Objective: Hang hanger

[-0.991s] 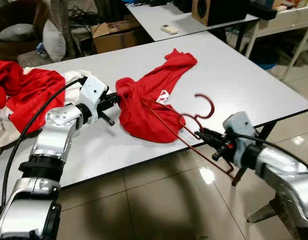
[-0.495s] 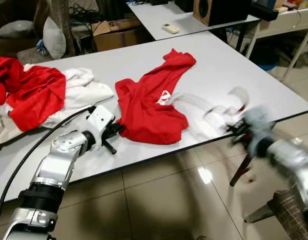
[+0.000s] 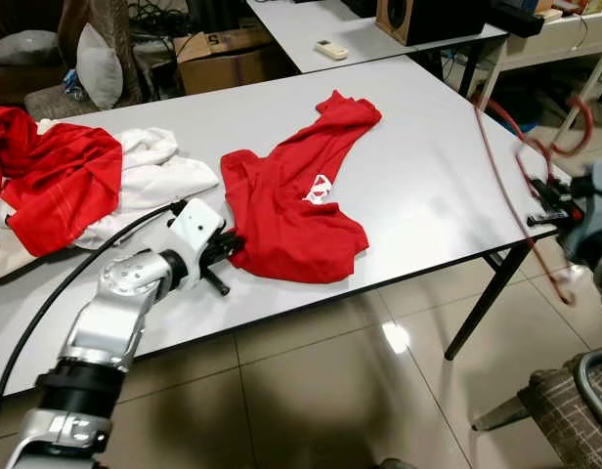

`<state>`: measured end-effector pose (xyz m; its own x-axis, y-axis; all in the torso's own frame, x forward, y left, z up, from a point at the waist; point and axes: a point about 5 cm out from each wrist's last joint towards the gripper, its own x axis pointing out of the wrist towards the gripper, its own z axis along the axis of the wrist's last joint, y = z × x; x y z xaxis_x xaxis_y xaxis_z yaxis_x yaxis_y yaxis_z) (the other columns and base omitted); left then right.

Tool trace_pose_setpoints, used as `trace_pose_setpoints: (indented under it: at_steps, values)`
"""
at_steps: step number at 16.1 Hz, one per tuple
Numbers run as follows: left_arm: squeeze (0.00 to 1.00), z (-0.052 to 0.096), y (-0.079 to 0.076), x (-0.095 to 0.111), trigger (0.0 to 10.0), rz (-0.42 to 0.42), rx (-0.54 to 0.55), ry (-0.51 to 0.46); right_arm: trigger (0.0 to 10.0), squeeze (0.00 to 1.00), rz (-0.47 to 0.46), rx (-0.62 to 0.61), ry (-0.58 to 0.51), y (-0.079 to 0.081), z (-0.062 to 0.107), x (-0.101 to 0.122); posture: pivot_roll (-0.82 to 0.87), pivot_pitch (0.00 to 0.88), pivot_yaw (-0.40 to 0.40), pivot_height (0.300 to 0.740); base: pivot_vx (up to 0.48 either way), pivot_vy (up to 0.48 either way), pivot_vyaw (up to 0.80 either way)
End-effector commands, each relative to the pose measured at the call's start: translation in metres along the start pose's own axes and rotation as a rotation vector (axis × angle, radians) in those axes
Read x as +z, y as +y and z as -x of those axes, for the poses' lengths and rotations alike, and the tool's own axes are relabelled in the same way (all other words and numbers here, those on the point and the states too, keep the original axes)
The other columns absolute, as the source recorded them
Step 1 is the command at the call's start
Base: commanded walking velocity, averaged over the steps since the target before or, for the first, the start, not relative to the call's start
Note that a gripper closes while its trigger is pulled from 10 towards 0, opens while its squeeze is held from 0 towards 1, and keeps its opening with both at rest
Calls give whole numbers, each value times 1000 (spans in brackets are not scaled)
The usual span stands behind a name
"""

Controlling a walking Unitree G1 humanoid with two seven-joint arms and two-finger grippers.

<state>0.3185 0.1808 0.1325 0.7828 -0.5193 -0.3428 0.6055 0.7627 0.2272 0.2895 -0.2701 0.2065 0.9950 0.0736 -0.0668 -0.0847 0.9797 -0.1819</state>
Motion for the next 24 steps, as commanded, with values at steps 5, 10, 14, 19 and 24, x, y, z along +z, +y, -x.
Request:
trace_pose_setpoints:
  at_steps: [5,10,14,19,24]
  values:
    - [0,-15,7,22,0,3,30,-72,10000,0,-14,424,-36,55,28,8,-194,27,103,740,0,0,0]
    - [0,-10,18,79,0,114,33,-374,10000,0,-48,786,92,112,51,-15,-177,9,94,740,0,0,0]
    - [0,1,14,101,0,107,-49,-463,10000,0,-31,683,251,110,35,-43,-163,0,83,740,0,0,0]
    - [0,16,44,107,0,108,94,-483,10000,0,46,296,382,46,24,-65,-157,0,91,740,0,0,0]
    - [0,0,42,100,0,44,74,-381,10000,0,-20,289,-36,23,27,9,-174,0,121,740,0,0,0]
